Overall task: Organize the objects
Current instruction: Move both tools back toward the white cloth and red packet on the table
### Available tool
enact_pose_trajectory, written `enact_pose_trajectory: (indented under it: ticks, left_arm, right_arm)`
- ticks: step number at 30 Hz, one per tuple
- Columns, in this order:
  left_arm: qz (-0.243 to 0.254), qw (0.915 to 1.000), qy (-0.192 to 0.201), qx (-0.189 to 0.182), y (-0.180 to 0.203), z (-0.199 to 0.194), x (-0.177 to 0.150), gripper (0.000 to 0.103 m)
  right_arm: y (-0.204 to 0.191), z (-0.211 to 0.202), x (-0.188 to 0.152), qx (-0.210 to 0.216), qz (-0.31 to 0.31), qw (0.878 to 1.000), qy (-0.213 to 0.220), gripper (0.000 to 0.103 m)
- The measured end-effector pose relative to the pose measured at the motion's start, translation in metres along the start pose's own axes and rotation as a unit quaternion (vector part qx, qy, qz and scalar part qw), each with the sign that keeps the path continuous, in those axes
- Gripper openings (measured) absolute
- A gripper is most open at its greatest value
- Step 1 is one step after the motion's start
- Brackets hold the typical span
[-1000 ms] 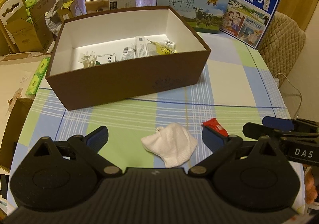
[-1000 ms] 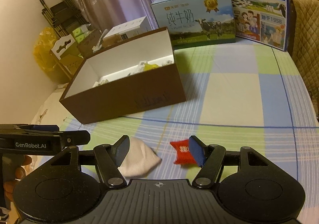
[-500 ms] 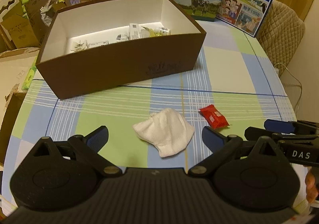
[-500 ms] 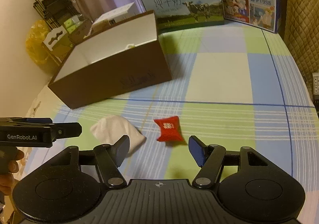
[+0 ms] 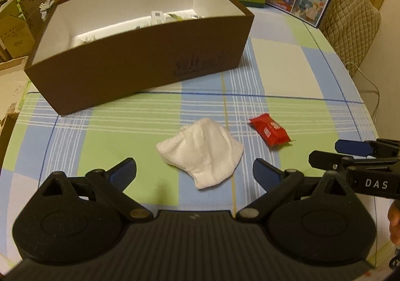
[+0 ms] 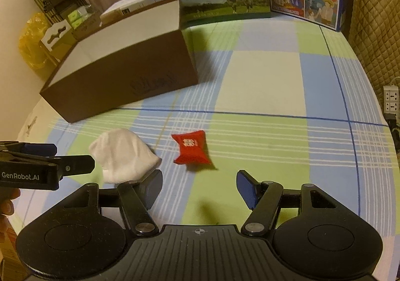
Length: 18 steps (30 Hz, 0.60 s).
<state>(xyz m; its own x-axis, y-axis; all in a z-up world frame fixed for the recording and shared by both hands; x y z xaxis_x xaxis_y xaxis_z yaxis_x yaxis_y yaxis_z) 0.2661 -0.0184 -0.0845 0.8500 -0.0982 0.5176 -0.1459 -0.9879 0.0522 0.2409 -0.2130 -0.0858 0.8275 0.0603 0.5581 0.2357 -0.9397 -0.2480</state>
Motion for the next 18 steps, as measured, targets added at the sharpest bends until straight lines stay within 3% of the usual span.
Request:
enact_pose_trajectory:
  ticks: [18]
  left_arm:
    - [0.021,0.9994,-0.026,-0.005,0.01,0.045,0.002,0.096]
  right_arm:
    - [0.01,0.019,-0.005,-0.019,0.009,1.0,-0.022,0.063]
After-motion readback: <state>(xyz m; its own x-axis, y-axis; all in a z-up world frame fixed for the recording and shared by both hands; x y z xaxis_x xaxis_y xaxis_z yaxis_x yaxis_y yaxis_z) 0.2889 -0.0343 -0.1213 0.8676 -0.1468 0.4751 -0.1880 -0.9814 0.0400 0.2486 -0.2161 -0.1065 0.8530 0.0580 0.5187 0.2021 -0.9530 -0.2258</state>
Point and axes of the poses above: each gripper's, at about its wrist camera, not at the fingertips, and z roughly the way its jaws point, y to its right, x to its top, the point moved 4 cm from there along z, roughly the way its jaws point, and after that the axes turned 1 degree about y, right-handed, at the moved point
